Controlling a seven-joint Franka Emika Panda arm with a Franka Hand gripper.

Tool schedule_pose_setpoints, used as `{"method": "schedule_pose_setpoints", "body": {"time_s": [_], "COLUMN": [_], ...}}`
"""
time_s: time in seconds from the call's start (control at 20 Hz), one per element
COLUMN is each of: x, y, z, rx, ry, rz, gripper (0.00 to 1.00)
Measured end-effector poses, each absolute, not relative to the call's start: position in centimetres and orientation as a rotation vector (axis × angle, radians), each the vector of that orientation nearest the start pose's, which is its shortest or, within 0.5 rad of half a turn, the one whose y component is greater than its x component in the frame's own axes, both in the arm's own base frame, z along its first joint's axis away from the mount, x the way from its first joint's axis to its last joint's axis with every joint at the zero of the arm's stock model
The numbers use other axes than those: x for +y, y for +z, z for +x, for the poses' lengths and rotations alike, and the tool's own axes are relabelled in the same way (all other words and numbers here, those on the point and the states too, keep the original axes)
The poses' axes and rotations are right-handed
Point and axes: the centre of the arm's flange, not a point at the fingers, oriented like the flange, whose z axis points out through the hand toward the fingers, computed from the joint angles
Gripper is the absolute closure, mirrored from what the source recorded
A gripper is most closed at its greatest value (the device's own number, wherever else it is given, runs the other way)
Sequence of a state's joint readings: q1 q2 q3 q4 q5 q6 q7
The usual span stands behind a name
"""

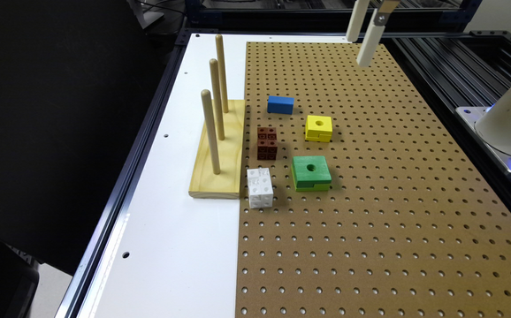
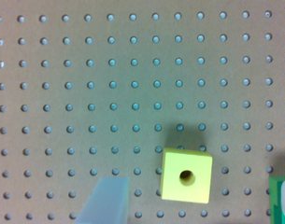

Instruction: Pick up narrow blue stick.

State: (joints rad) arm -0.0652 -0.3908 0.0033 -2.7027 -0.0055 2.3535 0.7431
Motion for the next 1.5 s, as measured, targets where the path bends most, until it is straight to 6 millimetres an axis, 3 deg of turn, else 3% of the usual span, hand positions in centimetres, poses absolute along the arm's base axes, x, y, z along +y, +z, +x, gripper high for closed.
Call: {"method": "schedule_pose_setpoints", "body": {"time_s": [0.35, 0.7, 0.9, 1.25, 1.5], "x": [-3.6, -3.8, -5.1, -6.6, -6.9], "y": [35.2, 35.2, 35.5, 35.2, 34.9], "z": [40.5, 40.8, 41.2, 44.4, 45.2], "rx": [1.227, 1.231, 1.230, 1.229, 1.232], "ry": [-0.049, -0.047, -0.057, -0.049, -0.041], "rz": [-2.887, -2.886, -2.886, -2.889, -2.889], "gripper": [0.00, 0.00, 0.00, 0.00, 0.00]}}
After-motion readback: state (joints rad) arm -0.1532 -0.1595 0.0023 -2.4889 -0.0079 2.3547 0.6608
